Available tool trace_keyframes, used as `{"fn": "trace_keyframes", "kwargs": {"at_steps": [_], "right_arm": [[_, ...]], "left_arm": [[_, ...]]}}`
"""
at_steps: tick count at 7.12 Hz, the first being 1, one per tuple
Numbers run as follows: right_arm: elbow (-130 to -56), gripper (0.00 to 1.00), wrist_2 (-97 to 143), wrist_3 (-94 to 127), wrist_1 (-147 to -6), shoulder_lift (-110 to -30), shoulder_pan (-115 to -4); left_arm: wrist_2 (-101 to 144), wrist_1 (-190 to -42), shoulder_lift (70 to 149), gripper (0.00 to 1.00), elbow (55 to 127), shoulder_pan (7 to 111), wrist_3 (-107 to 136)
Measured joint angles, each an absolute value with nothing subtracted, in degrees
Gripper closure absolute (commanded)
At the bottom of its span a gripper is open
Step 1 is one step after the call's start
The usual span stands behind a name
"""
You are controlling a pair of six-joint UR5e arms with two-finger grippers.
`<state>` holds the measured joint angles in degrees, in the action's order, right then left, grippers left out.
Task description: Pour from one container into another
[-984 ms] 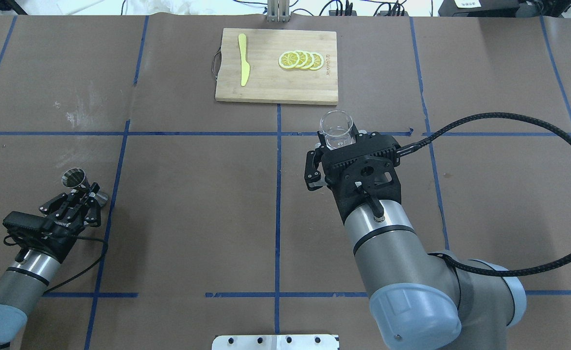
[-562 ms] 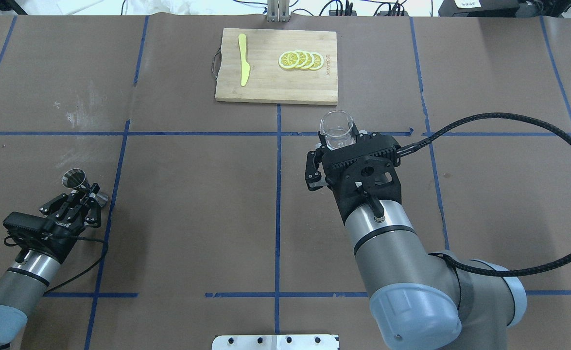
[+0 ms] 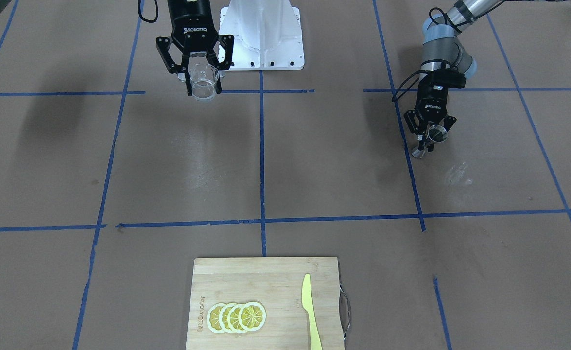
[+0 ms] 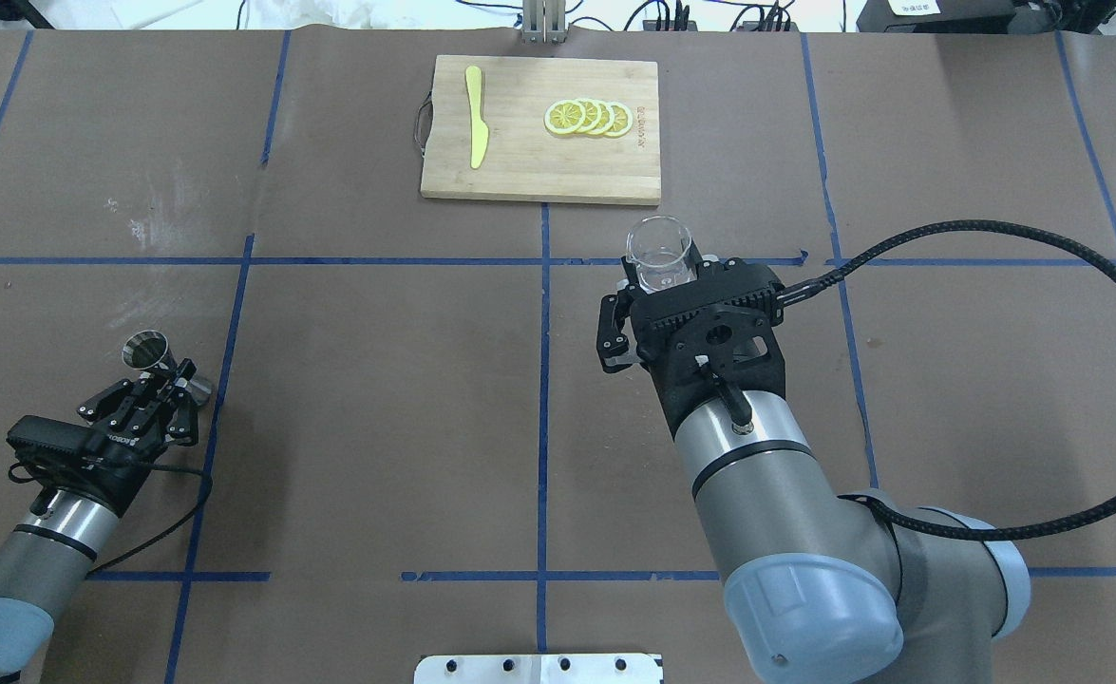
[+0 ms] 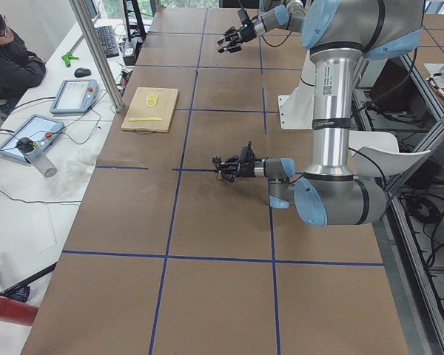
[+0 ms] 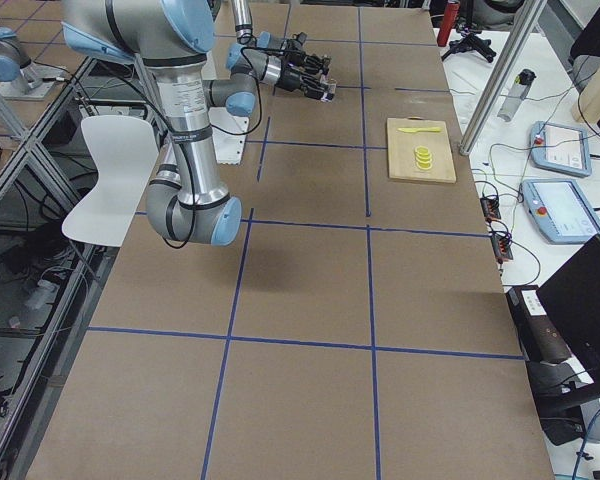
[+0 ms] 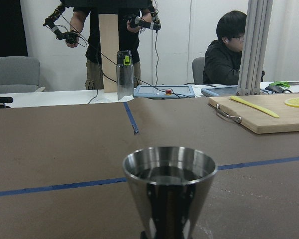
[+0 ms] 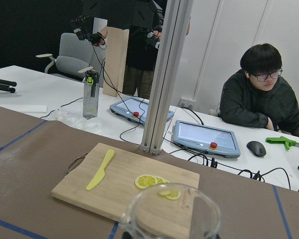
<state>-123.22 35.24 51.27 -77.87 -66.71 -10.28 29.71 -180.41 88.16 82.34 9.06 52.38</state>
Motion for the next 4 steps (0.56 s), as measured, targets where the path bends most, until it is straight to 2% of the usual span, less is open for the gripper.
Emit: {"fn": "trace_keyframes", "kwargs": {"at_steps": [4], "right_arm": [[-123.1, 1.0, 35.2, 51.3, -77.9, -66.7, -10.3]], "left_arm": [[28.7, -180.4, 88.2, 1.0, 82.3, 8.9, 52.4]]}}
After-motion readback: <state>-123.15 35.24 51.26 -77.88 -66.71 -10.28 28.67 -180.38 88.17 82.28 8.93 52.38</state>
